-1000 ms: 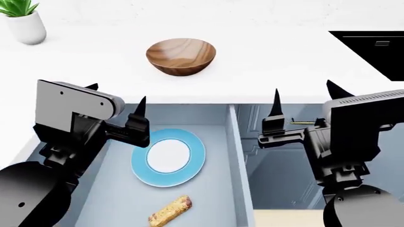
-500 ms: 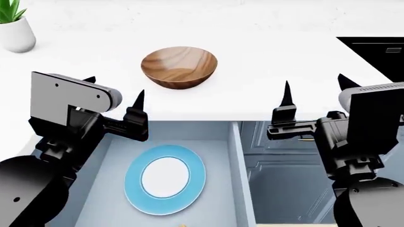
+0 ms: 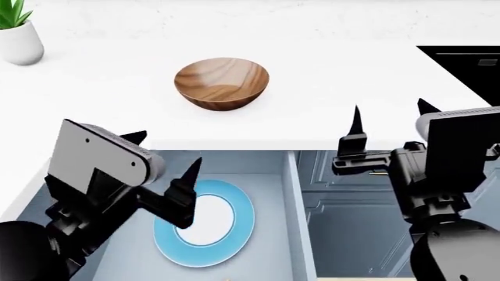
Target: Place the bar in the bowl and close the drawer.
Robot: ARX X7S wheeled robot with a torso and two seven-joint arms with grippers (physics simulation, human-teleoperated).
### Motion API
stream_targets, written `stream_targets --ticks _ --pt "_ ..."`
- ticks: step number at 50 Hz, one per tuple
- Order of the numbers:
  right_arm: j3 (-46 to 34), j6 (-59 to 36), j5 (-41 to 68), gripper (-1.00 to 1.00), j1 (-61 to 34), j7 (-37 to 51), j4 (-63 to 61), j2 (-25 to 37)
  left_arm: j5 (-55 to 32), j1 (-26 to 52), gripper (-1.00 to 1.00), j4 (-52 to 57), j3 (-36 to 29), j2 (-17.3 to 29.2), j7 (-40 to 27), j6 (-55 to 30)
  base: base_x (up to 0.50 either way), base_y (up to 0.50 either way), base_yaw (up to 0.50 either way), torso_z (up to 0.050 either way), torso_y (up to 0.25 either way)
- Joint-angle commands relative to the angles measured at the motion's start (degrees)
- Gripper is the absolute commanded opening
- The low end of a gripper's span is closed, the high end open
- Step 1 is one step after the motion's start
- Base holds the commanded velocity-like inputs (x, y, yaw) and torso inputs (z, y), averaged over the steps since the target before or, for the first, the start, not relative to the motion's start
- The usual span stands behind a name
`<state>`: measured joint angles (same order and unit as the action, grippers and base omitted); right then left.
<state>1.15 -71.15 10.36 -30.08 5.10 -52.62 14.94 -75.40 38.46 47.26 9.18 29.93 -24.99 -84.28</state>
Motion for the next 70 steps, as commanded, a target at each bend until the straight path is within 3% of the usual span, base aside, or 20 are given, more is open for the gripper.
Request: stream_targets --ticks 1,11,28,38,44,51,70 --pt "-0.2 2.9 -0.2 1.00 1.8 0.3 2.4 0.1 -39.8 -0.3 1.00 -1.5 -4.3 12.2 -22.1 5.2 0.00 0.00 0.00 0.000 0.000" --pt "-0.5 4.4 -0.1 1.00 2.9 0.5 3.4 0.1 -43.4 -5.8 1.00 1.6 -7.8 13.2 -22.6 5.5 0.00 0.00 0.00 0.000 0.000" --pt "-1.0 4.6 0.3 1.00 3.0 0.9 3.8 0.1 -33.6 -12.6 1.00 -0.8 -7.9 8.4 -16.1 -0.6 0.00 0.00 0.00 0.000 0.000" --pt "-0.8 5.1 0.5 1.00 3.4 1.0 4.0 0.2 -18.9 -14.1 1.00 -3.4 -8.4 4.7 -5.8 -3.8 0.00 0.00 0.00 0.000 0.000" --pt "-1.0 5.7 0.5 1.00 3.7 1.1 4.5 0.3 -6.0 -15.6 1.00 -4.4 -12.4 4.2 3.3 -1.6 0.00 0.00 0.00 0.000 0.000" --pt "-1.3 6.8 0.4 1.00 4.2 1.4 5.4 0.4 3.5 -16.6 1.00 -6.8 -17.6 5.0 8.9 2.3 0.00 0.00 0.00 0.000 0.000" --pt "-2.2 7.1 0.6 1.00 4.2 2.0 5.8 0.5 12.1 -17.7 1.00 -12.7 -25.3 5.7 13.5 7.4 0.00 0.00 0.00 0.000 0.000"
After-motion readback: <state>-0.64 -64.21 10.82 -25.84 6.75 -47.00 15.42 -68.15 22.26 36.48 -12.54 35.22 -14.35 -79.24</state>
